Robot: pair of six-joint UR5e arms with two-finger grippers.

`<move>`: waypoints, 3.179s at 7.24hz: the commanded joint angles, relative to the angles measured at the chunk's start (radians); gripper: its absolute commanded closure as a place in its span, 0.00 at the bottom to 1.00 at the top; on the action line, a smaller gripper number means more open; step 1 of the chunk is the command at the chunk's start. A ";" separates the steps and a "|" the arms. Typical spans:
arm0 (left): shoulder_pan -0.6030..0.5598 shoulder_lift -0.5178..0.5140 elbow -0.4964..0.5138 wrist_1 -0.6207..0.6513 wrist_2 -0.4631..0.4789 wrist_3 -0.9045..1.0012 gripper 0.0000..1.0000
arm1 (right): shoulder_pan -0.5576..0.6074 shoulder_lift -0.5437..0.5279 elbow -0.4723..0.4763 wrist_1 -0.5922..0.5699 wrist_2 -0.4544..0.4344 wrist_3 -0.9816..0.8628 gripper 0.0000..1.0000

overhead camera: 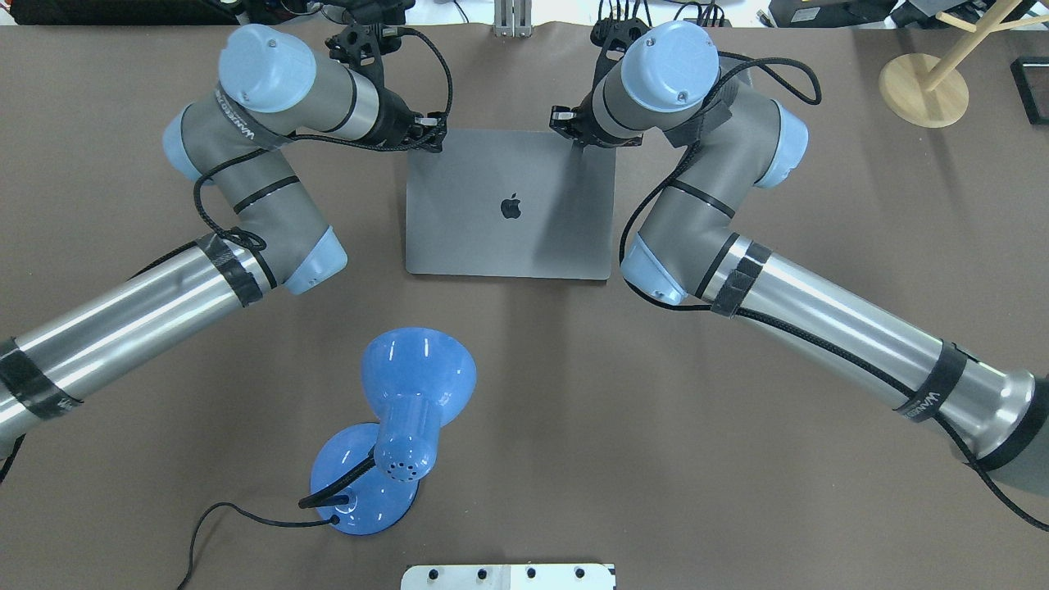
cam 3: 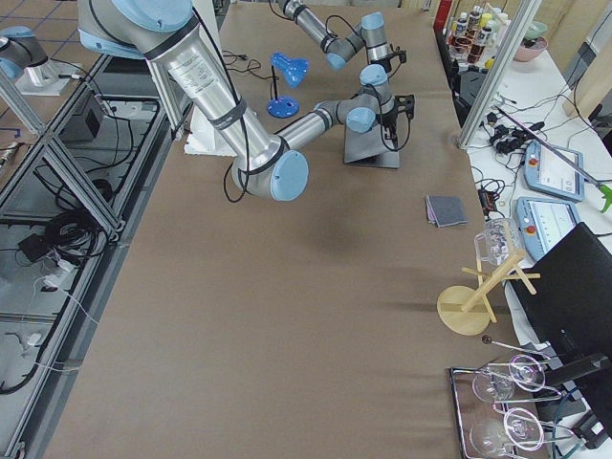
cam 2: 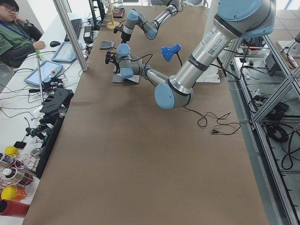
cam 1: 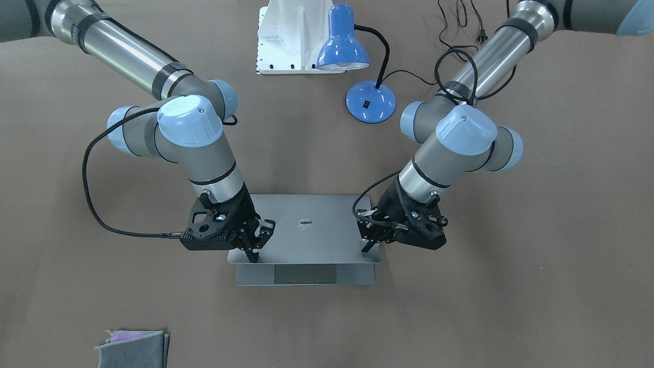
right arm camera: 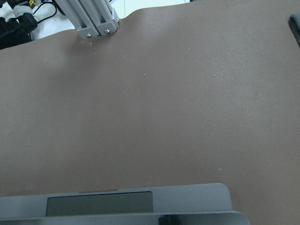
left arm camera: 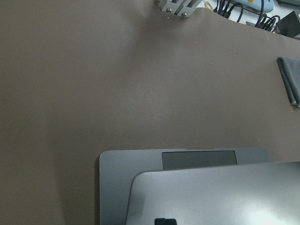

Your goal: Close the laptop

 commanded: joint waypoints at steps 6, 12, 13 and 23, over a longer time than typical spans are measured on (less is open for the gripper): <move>0.017 -0.022 0.093 0.004 0.060 0.043 1.00 | -0.013 0.038 -0.114 0.009 -0.012 0.000 1.00; -0.084 0.022 -0.150 0.177 -0.099 0.043 0.56 | 0.155 -0.029 0.000 -0.004 0.167 -0.178 0.30; -0.127 0.067 -0.210 0.199 -0.171 0.063 0.03 | 0.211 -0.098 0.068 -0.008 0.203 -0.236 0.00; -0.752 0.796 -0.480 0.838 -0.410 1.430 0.01 | 0.769 -0.864 0.595 -0.642 0.458 -1.284 0.00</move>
